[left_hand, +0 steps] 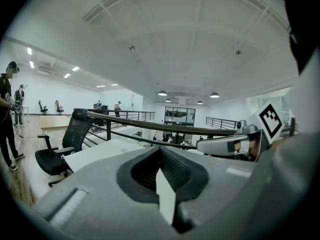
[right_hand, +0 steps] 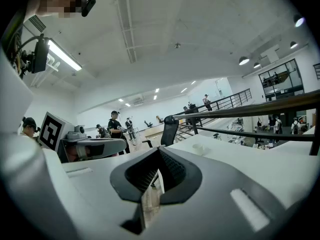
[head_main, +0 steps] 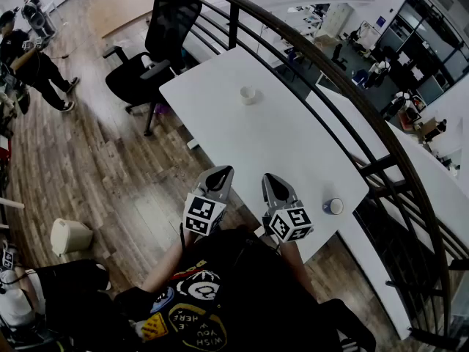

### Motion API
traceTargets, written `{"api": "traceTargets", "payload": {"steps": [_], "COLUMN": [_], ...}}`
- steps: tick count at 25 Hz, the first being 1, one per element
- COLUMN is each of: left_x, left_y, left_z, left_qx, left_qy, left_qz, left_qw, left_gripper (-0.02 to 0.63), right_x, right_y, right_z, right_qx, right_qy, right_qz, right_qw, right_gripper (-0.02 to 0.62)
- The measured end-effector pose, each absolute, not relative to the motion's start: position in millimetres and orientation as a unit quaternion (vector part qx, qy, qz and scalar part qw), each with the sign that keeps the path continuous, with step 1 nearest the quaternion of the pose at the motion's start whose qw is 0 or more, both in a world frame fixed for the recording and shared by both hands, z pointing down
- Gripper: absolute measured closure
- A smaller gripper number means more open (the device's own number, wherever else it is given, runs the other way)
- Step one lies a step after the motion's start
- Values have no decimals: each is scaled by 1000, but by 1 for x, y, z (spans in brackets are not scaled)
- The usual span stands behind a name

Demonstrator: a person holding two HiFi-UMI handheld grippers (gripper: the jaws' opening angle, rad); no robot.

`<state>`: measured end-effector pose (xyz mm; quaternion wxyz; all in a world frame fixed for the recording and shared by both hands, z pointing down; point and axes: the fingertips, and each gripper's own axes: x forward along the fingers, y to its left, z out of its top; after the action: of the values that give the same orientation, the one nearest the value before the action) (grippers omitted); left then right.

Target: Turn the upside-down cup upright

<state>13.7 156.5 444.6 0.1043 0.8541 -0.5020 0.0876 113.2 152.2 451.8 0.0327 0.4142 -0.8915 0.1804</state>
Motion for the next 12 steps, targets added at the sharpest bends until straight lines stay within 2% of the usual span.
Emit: {"api": "traceTargets", "payload": {"steps": [12], "left_x": [2], "left_y": [165], "left_z": [443], "left_qx": [851], "left_qy": [-508], "left_qz": [86], "left_qw": [104], "left_gripper": [601], "right_x": [96], "right_y": [163], "right_z": [446], "right_qx": [394], "right_qy": [-903], "right_qz": [168], "right_qw": [32], "right_gripper": [598]}}
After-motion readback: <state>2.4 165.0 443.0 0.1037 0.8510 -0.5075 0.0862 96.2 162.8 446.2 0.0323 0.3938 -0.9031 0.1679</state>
